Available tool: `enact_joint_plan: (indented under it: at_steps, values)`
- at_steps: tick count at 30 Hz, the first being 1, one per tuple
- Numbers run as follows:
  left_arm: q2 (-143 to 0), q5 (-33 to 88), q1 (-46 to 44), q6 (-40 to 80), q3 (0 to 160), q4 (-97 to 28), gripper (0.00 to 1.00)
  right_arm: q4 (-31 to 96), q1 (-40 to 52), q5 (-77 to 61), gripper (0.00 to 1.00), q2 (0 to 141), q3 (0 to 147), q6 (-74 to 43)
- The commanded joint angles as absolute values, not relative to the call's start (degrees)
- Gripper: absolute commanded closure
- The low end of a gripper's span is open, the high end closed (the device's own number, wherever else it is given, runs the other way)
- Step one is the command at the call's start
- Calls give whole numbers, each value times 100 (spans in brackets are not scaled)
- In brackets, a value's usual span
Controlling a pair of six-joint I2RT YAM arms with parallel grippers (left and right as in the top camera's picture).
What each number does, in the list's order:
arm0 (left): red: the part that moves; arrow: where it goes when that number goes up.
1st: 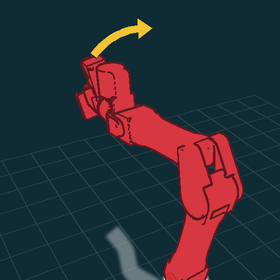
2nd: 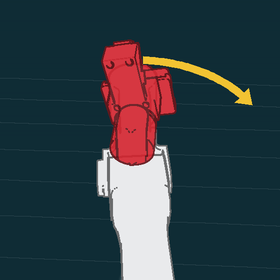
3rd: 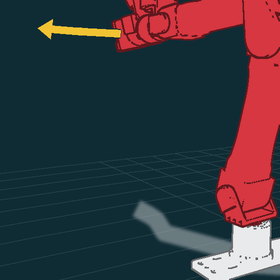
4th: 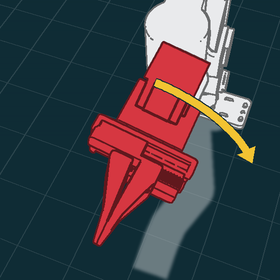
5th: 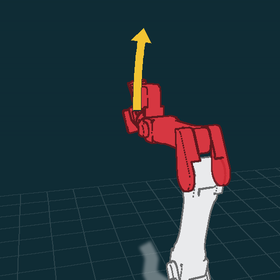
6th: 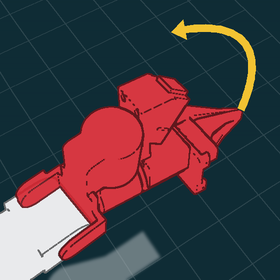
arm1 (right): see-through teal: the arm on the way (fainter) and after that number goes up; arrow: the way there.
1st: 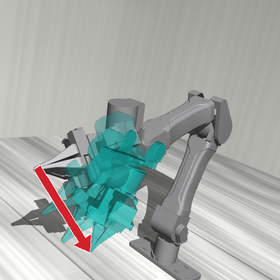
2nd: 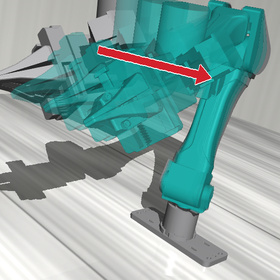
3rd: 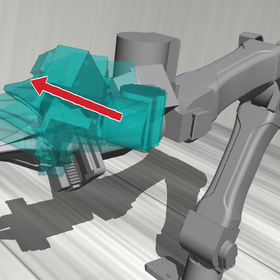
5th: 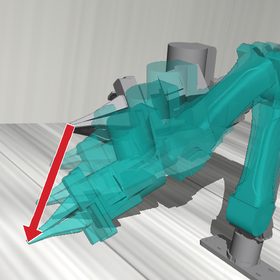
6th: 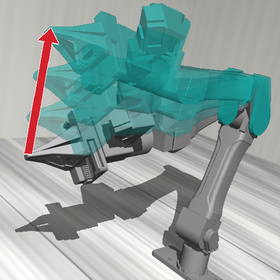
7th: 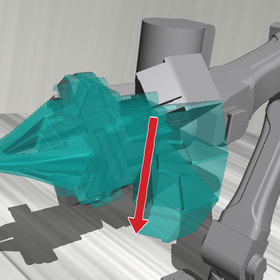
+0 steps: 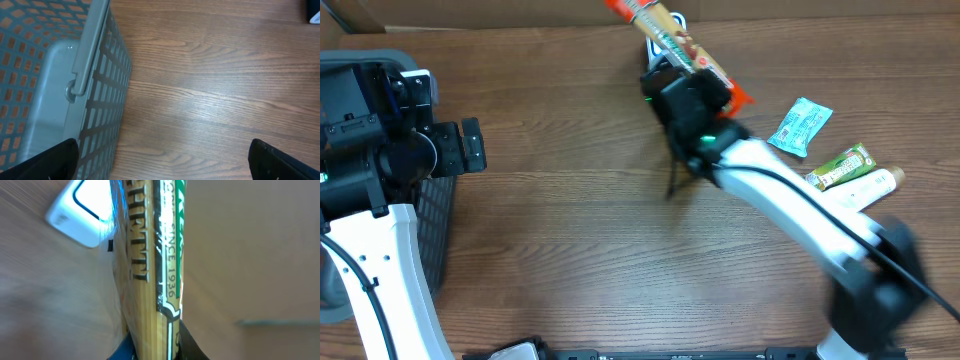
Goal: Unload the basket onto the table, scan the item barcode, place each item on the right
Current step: 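Carry the spaghetti pack right and lay it beside the tube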
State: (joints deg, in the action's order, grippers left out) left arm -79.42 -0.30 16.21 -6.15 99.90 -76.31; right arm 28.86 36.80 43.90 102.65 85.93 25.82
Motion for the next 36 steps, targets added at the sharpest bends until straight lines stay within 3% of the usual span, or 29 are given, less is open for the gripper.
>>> enact_joint_plan:
  at_steps: [1, 6, 11, 17, 25, 26, 27, 34, 36]
  values:
    - [-7940, -45, 1610, -705, 10033, -7629, 0, 3848, 3218, 2945, 96, 8573, 8847, -390]
    - [-7940, -45, 1610, -705, 10033, -7629, 0, 5968, 1811, 2447, 96, 7365, 8847, -3155]
    - [-7940, -45, 1610, -705, 10033, -7631, 0, 6932, 663, 2182, 96, 7417, 8667, -4272]
    - [-7940, -45, 1610, -707, 10033, -7629, 0, 6331, 27, 1197, 96, 7863, 7583, -4831]
    - [-7940, -45, 1610, -707, 10033, -7629, 1, 4794, -40, 585, 96, 8831, 6580, -4952]
    - [-7940, -45, 1610, -705, 10033, -7631, 1, 4727, -40, 589, 92, 8941, 6580, -4943]
    - [-7940, -45, 1610, -707, 10033, -7631, 0, 4641, -40, 587, 69, 9032, 6580, -4925]
    - [-7940, -45, 1610, -705, 10033, -7629, 1, 4536, -40, 180, 28, 8965, 6842, -3940]
    - [-7940, -45, 1610, -707, 10033, -7629, 0, 4646, -40, 32, 24, 8877, 6969, -3756]
